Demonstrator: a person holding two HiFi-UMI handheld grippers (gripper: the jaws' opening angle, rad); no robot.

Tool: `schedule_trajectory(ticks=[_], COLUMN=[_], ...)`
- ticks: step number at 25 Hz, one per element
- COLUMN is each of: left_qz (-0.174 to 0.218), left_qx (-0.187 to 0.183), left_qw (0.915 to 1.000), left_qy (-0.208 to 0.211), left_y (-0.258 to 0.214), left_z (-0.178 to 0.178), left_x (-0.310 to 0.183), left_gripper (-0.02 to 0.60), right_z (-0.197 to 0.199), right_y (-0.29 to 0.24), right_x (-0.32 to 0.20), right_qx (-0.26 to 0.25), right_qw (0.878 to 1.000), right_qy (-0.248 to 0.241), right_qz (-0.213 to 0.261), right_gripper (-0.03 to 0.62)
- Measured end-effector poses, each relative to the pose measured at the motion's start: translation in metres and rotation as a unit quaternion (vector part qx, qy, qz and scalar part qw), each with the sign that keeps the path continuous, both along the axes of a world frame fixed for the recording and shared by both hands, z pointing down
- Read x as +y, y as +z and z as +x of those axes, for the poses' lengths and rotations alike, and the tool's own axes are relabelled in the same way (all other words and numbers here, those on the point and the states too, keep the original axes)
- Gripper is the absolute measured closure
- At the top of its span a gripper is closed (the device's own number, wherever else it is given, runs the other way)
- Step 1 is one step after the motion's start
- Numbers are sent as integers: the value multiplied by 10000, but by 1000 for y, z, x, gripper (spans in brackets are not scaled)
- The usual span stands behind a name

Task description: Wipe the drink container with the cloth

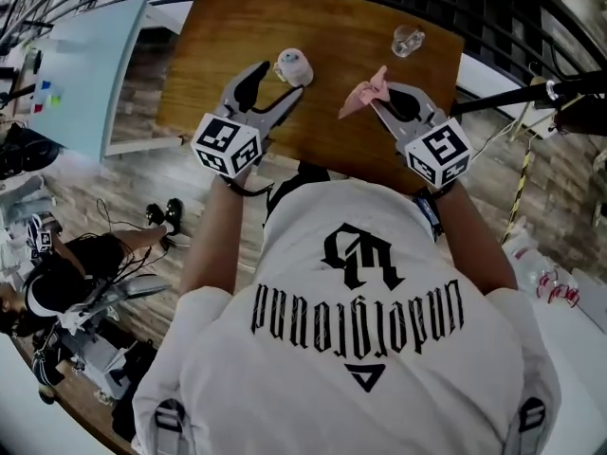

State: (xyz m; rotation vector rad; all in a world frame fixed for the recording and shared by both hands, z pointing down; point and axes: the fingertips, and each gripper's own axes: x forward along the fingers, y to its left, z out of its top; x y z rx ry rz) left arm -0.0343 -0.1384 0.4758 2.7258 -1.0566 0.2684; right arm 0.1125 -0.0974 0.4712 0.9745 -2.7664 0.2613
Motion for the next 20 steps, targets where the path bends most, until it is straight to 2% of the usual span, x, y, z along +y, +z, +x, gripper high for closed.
schedule_trajectory(ticks=[4, 14, 16, 20], left_qz=[171, 258, 335, 480], left_qx=[114, -140, -128, -119], left_qw=[9998, 9994, 9992, 9987], left_qy=[2, -194, -190, -105], left_y=[-23, -26, -31, -43], left_z=[8, -7, -13, -43], left_x=[31, 80, 91, 109], left_gripper=[275, 508, 529, 531], right_z=[-1, -22, -27, -54], right_y=[-13, -27, -31, -41], right_x=[21, 53, 63, 79], right_qx=[-72, -373, -406, -333], right_qw=[9998, 9987, 9984, 9985], right_qy=[-141, -282, -256, -152], right_qz=[123, 189, 313, 401], right_gripper=[546, 546, 546, 546])
